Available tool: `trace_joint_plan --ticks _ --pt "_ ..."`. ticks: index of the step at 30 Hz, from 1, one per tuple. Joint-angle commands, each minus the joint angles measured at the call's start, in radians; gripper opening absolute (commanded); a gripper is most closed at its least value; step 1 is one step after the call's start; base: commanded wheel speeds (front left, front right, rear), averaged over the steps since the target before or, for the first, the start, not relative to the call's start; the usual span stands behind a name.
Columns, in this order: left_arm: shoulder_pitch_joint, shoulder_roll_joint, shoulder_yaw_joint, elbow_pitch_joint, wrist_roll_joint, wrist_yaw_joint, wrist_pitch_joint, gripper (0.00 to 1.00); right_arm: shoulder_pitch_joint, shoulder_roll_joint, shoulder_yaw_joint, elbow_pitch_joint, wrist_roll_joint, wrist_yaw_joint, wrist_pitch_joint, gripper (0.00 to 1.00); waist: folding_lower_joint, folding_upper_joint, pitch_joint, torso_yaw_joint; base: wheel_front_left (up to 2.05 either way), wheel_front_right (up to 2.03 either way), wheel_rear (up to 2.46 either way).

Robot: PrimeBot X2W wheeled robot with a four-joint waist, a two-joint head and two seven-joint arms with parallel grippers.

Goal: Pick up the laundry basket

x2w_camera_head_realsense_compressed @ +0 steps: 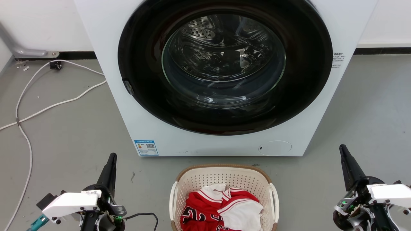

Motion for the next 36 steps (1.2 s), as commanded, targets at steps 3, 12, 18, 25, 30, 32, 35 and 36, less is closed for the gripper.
trace_joint_plan --ticks 3,12,18,25,30,32,35,36 --pt "-0.011 0.000 0.003 0.001 0.003 -0.003 0.006 0.00 -0.011 0.004 -0.002 0.001 -0.003 0.000 0.004 0.00 0.0001 -0.0001 0.000 0.000 0.00 0.00 0.00" --pt "-0.011 -0.002 0.004 0.001 0.005 -0.002 0.006 0.00 -0.011 0.005 -0.003 0.001 -0.003 0.000 0.005 0.00 0.0001 -0.0001 0.000 0.000 0.00 0.00 0.00" --pt "0.015 -0.005 0.000 0.019 0.000 0.000 0.002 1.00 0.015 0.002 0.000 0.019 -0.002 0.000 -0.001 1.00 0.0001 -0.0001 0.000 0.000 0.00 0.00 0.00" --pt "0.027 -0.007 -0.007 -0.003 0.058 0.000 -0.030 1.00 0.029 0.003 0.007 0.010 -0.052 0.000 -0.033 1.00 0.0002 -0.0001 0.001 0.000 0.00 0.00 0.00" --pt "0.026 -0.007 -0.008 -0.029 0.132 0.000 -0.050 1.00 0.032 0.004 0.009 -0.013 -0.131 0.000 -0.052 1.00 0.0001 -0.0001 0.002 0.000 0.00 0.00 0.00" --pt "0.027 -0.007 -0.007 -0.043 0.176 0.000 -0.059 1.00 0.034 0.004 0.011 -0.030 -0.181 0.000 -0.062 1.00 0.0001 -0.0001 0.002 0.000 0.00 0.00 0.00" --pt "0.029 -0.007 -0.012 -0.066 0.245 0.005 -0.073 1.00 0.038 0.004 0.018 -0.055 -0.255 0.000 -0.075 1.00 0.0001 -0.0001 0.003 0.000 0.00 0.00 0.00" --pt "0.031 -0.007 -0.015 -0.074 0.267 0.008 -0.077 1.00 0.039 0.004 0.021 -0.063 -0.279 0.000 -0.080 1.00 0.0001 -0.0001 0.004 -0.001 0.00 0.00 0.00"
